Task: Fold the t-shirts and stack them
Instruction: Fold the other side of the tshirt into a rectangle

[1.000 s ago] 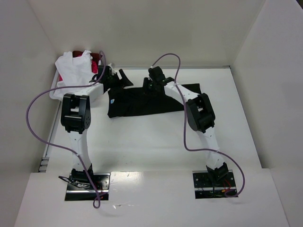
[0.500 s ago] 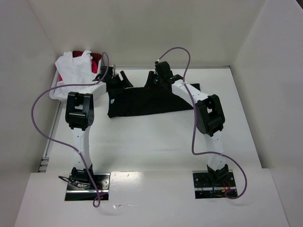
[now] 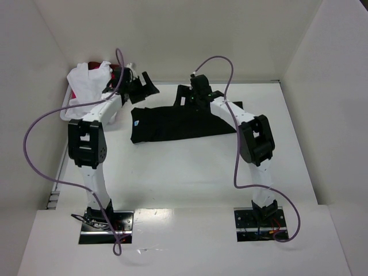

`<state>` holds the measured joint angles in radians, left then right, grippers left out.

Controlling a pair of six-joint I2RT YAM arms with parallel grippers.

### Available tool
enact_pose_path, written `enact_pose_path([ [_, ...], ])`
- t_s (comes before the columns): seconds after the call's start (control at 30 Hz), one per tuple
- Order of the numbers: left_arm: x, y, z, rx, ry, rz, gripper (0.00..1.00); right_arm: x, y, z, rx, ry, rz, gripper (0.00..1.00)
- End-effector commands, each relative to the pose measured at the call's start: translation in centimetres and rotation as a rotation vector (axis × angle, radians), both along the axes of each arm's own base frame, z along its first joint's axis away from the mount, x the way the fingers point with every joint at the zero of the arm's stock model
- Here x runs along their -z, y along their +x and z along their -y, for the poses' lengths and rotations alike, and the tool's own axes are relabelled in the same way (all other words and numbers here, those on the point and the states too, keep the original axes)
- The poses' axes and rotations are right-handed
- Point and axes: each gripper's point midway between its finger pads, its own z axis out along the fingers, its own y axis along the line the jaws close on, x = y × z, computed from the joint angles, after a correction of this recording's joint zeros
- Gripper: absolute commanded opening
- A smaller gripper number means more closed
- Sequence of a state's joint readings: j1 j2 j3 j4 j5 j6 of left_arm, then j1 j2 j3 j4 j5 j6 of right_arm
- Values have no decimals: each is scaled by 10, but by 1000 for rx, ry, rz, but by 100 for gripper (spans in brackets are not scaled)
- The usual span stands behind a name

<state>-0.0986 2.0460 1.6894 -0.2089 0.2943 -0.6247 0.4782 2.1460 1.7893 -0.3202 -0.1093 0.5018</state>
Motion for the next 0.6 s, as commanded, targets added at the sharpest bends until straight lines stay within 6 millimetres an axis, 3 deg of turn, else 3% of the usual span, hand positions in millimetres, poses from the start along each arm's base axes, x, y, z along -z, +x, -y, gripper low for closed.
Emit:
enact_pose_path([
  [0.0,-98,-21,1,37,2,202,100,-53,18,51,33,-78,148,100],
  [0.03,-103,-27,0,37,2,202,100,-59,25,73,33,-110,171,100],
  [0.17,-113,-60,-3,33,-5,198,100,-79,35,116,-32,-249,285,100],
  [0.2,-123,-69,-4,33,-7,218,100,-84,35,119,-70,-296,322,100],
  [0.23,-110,-78,-5,33,-4,185,100,-82,33,123,-119,-357,348,100],
  [0.3,-115,-92,-4,41,-10,193,100,-80,26,139,-244,-543,419,100],
  [0.43,-99,-110,-6,41,-5,140,100,-57,19,168,-303,-785,386,100],
  [0.47,-102,-114,-7,41,-5,140,100,-39,16,179,-321,-824,338,100],
  [0.57,-99,-122,-4,72,-4,127,100,-11,5,183,-416,-876,301,100],
])
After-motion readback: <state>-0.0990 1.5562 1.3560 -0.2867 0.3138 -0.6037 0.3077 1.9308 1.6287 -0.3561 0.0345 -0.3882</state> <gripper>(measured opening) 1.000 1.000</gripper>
